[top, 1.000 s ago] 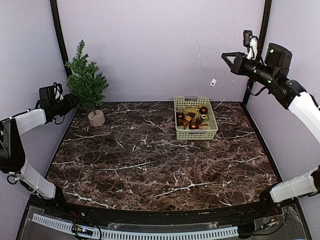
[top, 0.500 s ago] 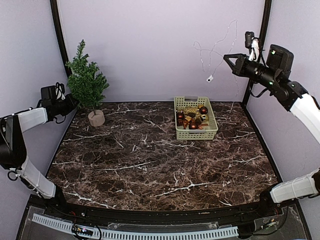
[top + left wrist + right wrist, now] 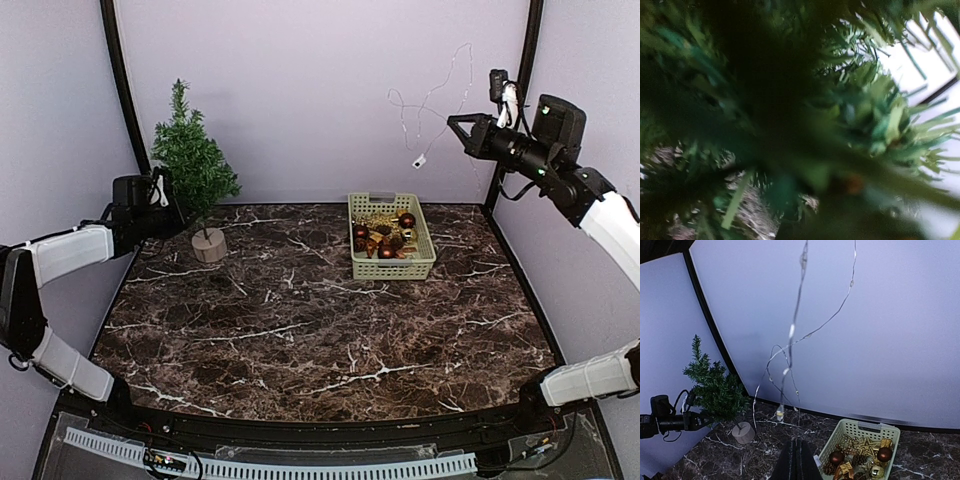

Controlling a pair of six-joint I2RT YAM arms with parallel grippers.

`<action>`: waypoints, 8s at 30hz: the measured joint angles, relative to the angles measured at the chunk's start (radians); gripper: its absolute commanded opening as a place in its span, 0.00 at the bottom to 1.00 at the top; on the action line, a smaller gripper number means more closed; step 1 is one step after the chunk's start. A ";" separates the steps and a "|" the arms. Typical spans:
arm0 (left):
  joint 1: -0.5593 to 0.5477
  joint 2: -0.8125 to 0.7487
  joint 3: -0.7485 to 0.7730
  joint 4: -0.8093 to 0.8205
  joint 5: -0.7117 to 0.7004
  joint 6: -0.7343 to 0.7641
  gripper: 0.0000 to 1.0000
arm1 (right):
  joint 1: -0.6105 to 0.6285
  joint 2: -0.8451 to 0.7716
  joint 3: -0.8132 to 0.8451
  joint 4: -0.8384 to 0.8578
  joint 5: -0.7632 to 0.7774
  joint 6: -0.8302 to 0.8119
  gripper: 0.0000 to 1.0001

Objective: Decorate the small christmas tree
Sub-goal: Move the Christmas tree to the center of the board, then adjust the light string at the center of the board, then pick up the side of the string light at the center of the board.

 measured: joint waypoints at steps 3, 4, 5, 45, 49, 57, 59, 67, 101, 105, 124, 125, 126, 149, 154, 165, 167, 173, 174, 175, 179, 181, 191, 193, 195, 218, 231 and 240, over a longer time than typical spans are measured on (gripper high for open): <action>-0.077 -0.010 -0.026 0.007 -0.004 -0.011 0.00 | 0.000 -0.006 -0.011 0.000 0.000 0.000 0.00; -0.107 -0.014 -0.037 0.014 -0.006 -0.016 0.00 | 0.000 -0.008 -0.013 0.000 0.000 0.000 0.00; -0.140 -0.018 -0.048 0.018 -0.010 -0.020 0.00 | 0.000 -0.010 -0.015 0.000 0.000 0.000 0.00; -0.628 -0.478 -0.092 -0.093 -0.097 0.148 0.84 | 0.155 -0.233 -0.229 0.160 -0.415 0.086 0.00; -0.801 -0.378 0.016 -0.052 -0.074 0.248 0.84 | 0.221 -0.211 -0.258 0.233 -0.420 0.125 0.00; -1.027 -0.152 0.051 0.156 -0.094 0.329 0.86 | 0.349 -0.137 -0.267 0.400 -0.330 0.180 0.00; -1.056 -0.114 0.051 0.215 -0.128 0.333 0.89 | 0.362 -0.122 -0.275 0.455 -0.307 0.200 0.00; -1.062 -0.040 0.066 0.383 -0.288 0.354 0.95 | 0.405 -0.063 -0.289 0.593 -0.288 0.261 0.00; -1.017 0.047 0.127 0.556 -0.289 0.425 0.00 | 0.449 0.012 -0.289 0.630 -0.291 0.298 0.00; -1.014 0.045 0.123 0.555 -0.289 0.409 0.00 | 0.451 -0.011 -0.290 0.553 -0.219 0.266 0.00; -1.002 -0.204 0.071 -0.284 -0.115 0.279 0.00 | 0.456 -0.346 -0.491 -0.045 0.521 0.266 0.88; -1.002 -0.192 0.093 -0.350 -0.088 0.274 0.00 | 0.455 -0.350 -0.494 -0.062 0.500 0.253 0.89; -1.002 -0.172 0.123 -0.410 -0.071 0.272 0.00 | 0.455 -0.351 -0.494 -0.072 0.467 0.240 0.89; -1.001 -0.069 0.230 -0.581 -0.080 0.173 0.00 | 0.517 -0.253 -0.624 -0.024 -0.229 0.251 0.68; -1.001 -0.066 0.230 -0.560 -0.084 0.161 0.00 | 0.543 -0.271 -0.694 -0.039 -0.131 0.251 0.53; -1.001 -0.060 0.230 -0.555 -0.083 0.150 0.00 | 0.546 -0.159 -0.698 0.032 -0.018 0.277 0.41; -1.001 -0.060 0.230 -0.554 -0.083 0.150 0.00 | 0.546 -0.122 -0.688 0.041 -0.020 0.277 0.39; -1.001 -0.060 0.226 -0.543 -0.081 0.148 0.00 | 0.546 -0.055 -0.672 0.085 -0.040 0.275 0.24; -1.001 -0.060 0.224 -0.541 -0.081 0.147 0.00 | 0.546 -0.048 -0.670 0.095 -0.047 0.272 0.20; -1.001 -0.060 0.222 -0.540 -0.081 0.146 0.00 | 0.546 -0.039 -0.668 0.111 -0.058 0.278 0.17; -1.001 -0.060 0.213 -0.537 -0.084 0.146 0.00 | 0.546 -0.007 -0.663 0.158 -0.095 0.285 0.02; -1.001 -0.061 0.208 -0.537 -0.089 0.147 0.00 | 0.546 0.000 -0.662 0.169 -0.109 0.282 0.00; -0.855 -0.149 0.102 -0.574 -0.190 0.146 0.00 | 0.523 -0.066 -0.392 -0.169 0.210 0.156 0.00; -0.794 -0.186 0.072 -0.599 -0.224 0.145 0.00 | 0.481 -0.094 -0.299 -0.240 0.309 0.122 0.00; -0.753 -0.222 0.054 -0.619 -0.251 0.143 0.00 | 0.415 -0.120 -0.221 -0.298 0.412 0.085 0.00; -0.627 -0.468 0.043 -0.695 -0.200 0.318 0.00 | -0.228 -0.096 -0.076 -0.561 0.810 0.030 0.00; -0.627 -0.336 0.035 -0.607 0.095 0.400 0.00 | -0.228 -0.107 -0.546 -0.551 0.640 0.210 0.80; -0.627 -0.311 0.034 -0.570 0.166 0.406 0.00 | -0.228 -0.218 -0.283 -0.617 0.388 0.092 0.94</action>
